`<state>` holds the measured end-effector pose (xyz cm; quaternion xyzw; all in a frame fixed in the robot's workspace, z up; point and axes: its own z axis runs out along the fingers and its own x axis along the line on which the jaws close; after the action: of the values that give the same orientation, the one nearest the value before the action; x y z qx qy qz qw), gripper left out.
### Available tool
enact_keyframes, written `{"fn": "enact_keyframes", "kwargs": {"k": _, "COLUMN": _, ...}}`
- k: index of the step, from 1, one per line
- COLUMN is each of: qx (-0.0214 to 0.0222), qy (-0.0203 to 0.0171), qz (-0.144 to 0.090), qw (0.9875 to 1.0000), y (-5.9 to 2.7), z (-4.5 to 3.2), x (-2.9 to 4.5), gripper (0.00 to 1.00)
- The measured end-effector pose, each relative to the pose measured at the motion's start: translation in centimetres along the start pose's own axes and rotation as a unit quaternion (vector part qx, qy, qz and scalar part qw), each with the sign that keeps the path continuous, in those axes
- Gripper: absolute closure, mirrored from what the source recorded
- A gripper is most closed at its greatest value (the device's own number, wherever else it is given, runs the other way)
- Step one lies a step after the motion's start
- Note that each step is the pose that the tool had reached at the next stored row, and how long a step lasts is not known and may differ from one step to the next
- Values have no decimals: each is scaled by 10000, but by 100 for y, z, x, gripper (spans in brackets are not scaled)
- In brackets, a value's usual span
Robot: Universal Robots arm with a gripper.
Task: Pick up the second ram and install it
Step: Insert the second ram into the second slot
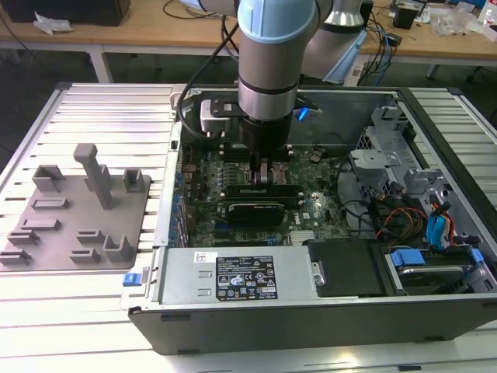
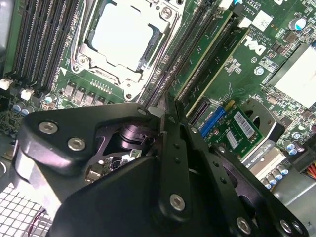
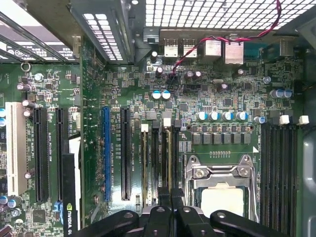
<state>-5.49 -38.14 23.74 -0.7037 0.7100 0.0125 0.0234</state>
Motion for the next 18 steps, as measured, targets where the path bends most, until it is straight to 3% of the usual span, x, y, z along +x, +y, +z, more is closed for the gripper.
{"fn": "enact_keyframes", "kwargs": {"k": 18, "qx": 14, "qy": -5, "qz": 43, "qw": 10000, "y": 1, "z": 27, "x": 3, "gripper": 91}}
